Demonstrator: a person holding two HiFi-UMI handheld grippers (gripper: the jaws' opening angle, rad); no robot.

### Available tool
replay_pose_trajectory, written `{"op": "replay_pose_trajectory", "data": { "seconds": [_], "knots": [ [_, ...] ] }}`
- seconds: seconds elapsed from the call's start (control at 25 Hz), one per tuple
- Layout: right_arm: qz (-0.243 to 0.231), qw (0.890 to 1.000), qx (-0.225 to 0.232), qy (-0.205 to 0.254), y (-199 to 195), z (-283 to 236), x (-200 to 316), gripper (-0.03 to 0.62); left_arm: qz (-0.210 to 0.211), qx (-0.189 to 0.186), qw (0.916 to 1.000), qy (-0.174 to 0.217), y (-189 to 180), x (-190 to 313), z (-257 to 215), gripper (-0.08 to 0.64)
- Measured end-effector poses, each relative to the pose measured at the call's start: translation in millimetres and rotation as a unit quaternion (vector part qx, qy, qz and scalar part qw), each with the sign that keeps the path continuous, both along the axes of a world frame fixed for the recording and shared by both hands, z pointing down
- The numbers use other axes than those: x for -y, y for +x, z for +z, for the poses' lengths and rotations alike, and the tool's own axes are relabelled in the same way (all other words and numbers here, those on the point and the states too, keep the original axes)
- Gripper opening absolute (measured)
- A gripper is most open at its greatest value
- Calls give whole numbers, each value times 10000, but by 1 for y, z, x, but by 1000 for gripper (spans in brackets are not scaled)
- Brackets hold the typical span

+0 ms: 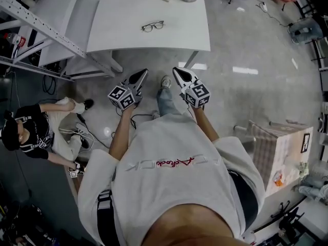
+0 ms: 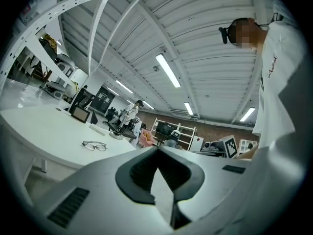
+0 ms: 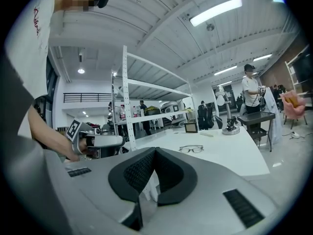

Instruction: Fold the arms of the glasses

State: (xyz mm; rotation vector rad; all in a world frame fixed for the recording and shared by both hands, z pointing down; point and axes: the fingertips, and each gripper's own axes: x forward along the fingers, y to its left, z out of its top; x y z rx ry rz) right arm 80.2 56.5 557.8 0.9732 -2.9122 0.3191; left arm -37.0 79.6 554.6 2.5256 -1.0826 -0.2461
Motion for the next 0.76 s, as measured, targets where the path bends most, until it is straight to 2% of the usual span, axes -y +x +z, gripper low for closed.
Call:
{"op": "replay_pose_trajectory", "data": {
  "seconds": [0.4,0.76],
  "knots": [
    [86,9999,-10,119,8,-5,-8,32,176,59,9998,55,15,-11,-2,28],
    [44,9998,-52,188,-1,-11,-7,32,109,45,9999,117,8,-12,-6,28]
  ]
}}
